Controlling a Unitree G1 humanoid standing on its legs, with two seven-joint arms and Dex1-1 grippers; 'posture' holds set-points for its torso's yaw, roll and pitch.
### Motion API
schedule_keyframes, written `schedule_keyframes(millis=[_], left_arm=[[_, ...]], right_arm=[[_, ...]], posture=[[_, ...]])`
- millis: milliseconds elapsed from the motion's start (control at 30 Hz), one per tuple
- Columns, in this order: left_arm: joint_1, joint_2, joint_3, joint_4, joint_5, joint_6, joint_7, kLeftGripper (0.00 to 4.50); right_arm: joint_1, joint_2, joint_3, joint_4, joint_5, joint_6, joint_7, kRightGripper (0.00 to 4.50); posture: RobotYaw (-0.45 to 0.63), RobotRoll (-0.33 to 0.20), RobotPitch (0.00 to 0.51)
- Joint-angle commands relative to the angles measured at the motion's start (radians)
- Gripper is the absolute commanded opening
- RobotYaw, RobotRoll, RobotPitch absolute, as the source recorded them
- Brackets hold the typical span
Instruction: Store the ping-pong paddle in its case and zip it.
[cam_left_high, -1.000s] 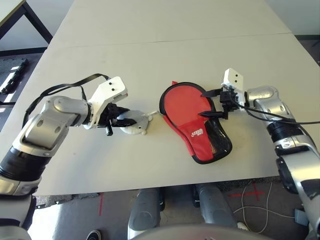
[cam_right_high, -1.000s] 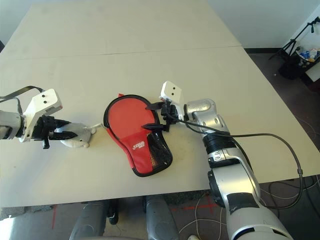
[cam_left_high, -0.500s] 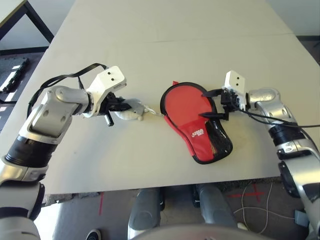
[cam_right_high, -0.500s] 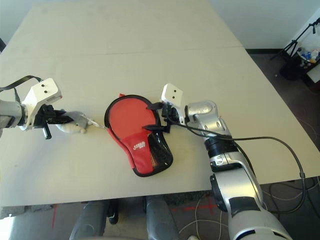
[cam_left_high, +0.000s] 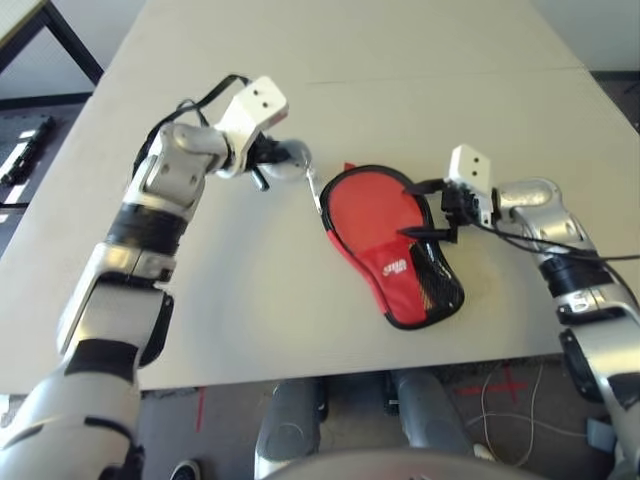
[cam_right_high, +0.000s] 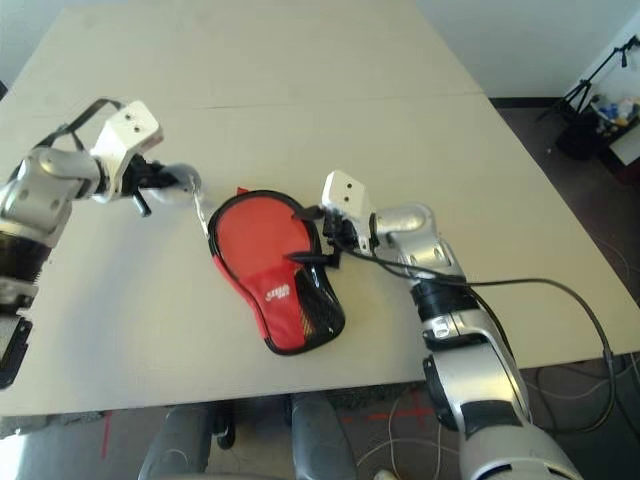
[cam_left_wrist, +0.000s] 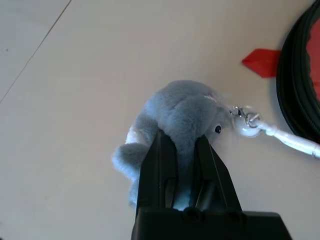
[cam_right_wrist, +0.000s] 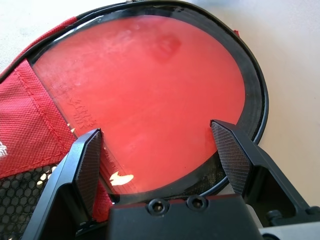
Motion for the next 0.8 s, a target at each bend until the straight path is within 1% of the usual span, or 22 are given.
schedule_keyframes(millis=[33,133,333,433,567,700,800], left_arm=[[-0.088,-0.048,0.007,0.184,0.043,-0.114,0.076,0.16],[-0.162,-0.094,0.016,0.320,0.064,-0.192,0.138,0.16],[-0.259,-0.182,0.035,0.487,0.080,-0.274,0.231,0.15],[-0.294,-0.233,0.044,0.527,0.083,-0.298,0.260,0.15],[-0.329,-0.316,0.030,0.561,0.114,-0.329,0.297,0.15],[-0.346,-0.355,0.040,0.575,0.127,-0.342,0.315,0.15],[-0.370,-0.411,0.045,0.581,0.128,-0.351,0.330,0.15]], right_arm=[[0.063,-0.005,0.066,0.026,-0.059,0.031,0.006,4.50],[0.067,-0.009,0.063,0.008,-0.058,0.040,-0.001,4.50],[0.089,-0.023,0.056,-0.032,-0.051,0.064,-0.012,4.50],[0.105,-0.027,0.056,-0.061,-0.046,0.081,-0.019,4.50],[0.125,-0.036,0.052,-0.097,-0.039,0.104,-0.027,4.50],[0.135,-0.041,0.051,-0.118,-0.037,0.118,-0.033,4.50],[0.148,-0.044,0.050,-0.140,-0.036,0.132,-0.038,4.50]], posture=[[-0.04,0.000,0.228],[-0.06,0.000,0.227],[-0.09,0.000,0.228],[-0.11,0.000,0.229],[-0.12,0.000,0.233],[-0.14,0.000,0.233],[-0.15,0.000,0.234]])
